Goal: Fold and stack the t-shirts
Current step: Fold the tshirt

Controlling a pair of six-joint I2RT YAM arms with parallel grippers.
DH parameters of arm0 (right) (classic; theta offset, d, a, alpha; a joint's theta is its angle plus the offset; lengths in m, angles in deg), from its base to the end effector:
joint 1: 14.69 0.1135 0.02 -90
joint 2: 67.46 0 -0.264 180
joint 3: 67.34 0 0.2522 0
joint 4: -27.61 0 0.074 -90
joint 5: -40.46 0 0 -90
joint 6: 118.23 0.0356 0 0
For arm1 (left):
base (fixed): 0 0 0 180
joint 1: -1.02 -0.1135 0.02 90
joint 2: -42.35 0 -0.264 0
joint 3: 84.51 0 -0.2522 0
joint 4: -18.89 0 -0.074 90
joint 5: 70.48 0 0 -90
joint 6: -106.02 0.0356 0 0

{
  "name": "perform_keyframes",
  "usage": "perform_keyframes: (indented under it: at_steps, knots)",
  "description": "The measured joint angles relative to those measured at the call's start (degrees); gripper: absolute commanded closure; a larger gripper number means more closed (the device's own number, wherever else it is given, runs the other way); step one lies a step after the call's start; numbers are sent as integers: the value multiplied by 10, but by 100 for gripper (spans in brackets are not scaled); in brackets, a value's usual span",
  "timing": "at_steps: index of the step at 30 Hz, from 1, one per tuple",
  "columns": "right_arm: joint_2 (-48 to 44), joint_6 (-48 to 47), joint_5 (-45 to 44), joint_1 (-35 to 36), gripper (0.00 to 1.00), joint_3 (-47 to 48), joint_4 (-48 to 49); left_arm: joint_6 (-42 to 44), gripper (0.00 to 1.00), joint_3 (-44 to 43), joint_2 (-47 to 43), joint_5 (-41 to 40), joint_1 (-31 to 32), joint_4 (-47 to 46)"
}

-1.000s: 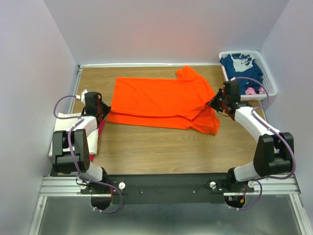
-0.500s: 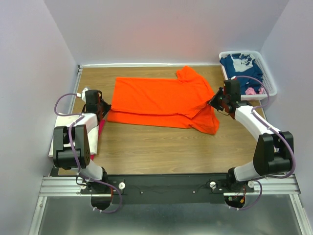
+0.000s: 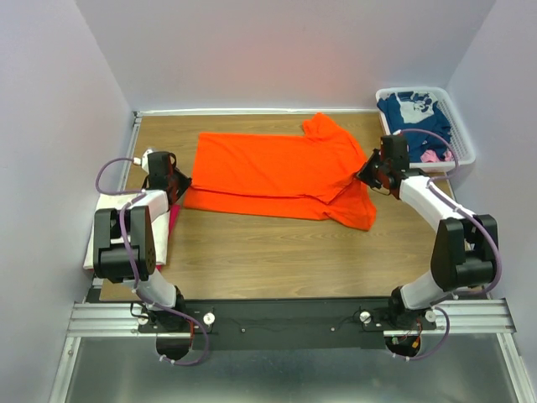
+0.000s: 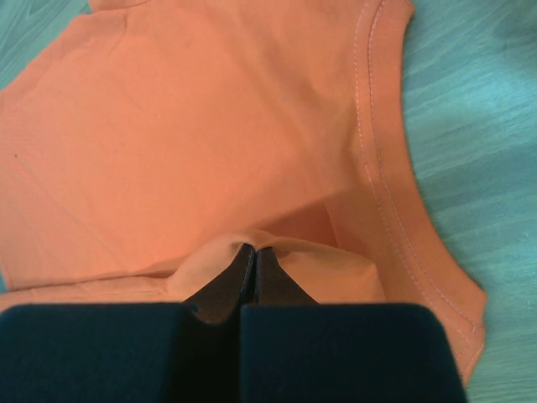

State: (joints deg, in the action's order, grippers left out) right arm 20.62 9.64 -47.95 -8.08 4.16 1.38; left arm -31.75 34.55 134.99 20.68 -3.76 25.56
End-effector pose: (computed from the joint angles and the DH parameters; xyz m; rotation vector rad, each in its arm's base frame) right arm 0.3309 0.0393 0.2309 0.6210 2.2725 0.4197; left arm 0.3316 0.0270 0.1767 -0.9972 2.0451 -0.4247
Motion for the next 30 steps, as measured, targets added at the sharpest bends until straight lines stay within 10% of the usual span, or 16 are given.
perform_keyframes:
  at_steps: [6,15,22,30]
  knots:
    - [14,0,0,0,100,9,1,7,99,-12,20,10,0,0]
    - [31,-1,0,-1,100,14,4,21,32,-23,24,17,0,5]
    - [61,-3,0,-4,87,30,7,35,34,-39,-7,19,-1,29]
    - [105,-3,9,-5,48,55,8,63,54,-28,-39,26,3,39]
